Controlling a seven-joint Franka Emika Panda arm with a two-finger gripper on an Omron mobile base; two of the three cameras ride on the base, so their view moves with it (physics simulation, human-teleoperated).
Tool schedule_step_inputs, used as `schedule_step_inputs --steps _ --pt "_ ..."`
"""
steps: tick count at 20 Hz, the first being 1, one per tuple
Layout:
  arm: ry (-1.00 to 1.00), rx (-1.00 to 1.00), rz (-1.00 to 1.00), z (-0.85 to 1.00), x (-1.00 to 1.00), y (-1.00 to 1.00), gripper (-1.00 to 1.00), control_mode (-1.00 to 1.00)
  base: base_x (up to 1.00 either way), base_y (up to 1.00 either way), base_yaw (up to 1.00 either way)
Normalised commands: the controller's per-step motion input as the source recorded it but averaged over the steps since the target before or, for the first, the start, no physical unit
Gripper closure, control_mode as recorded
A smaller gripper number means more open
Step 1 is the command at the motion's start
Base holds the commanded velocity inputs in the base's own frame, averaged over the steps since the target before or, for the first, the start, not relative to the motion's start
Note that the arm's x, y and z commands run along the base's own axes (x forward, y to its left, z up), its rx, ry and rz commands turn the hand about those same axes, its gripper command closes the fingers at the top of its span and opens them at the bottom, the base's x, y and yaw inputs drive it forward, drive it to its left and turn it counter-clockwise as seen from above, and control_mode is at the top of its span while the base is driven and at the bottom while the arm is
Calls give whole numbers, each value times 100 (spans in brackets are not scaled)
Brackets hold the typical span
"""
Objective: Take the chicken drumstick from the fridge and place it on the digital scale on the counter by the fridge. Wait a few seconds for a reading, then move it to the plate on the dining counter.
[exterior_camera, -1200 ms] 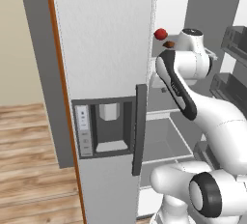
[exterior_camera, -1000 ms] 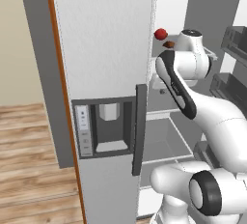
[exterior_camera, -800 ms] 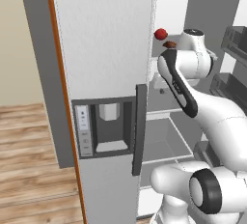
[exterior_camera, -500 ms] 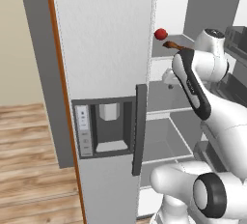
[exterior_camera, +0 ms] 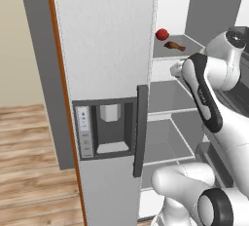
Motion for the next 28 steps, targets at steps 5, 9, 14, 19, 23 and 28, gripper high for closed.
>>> schedule_step_inputs --steps 5,9,14,19,23,28 --pt "-7 -13 0 52 46 0 -100 -100 0 0 0" --pt "0 -20 0 49 48 0 -100 -100 0 0 0" --pt "0 -3 0 15 45 -30 -100 -100 0 0 0" --pt "0 0 0 -2 40 -48 -100 -100 0 0 0" --pt "0 0 3 -6 51 -56 -100 -100 0 0 0" --pt "2 0 12 0 46 -19 -100 -100 0 0 0"
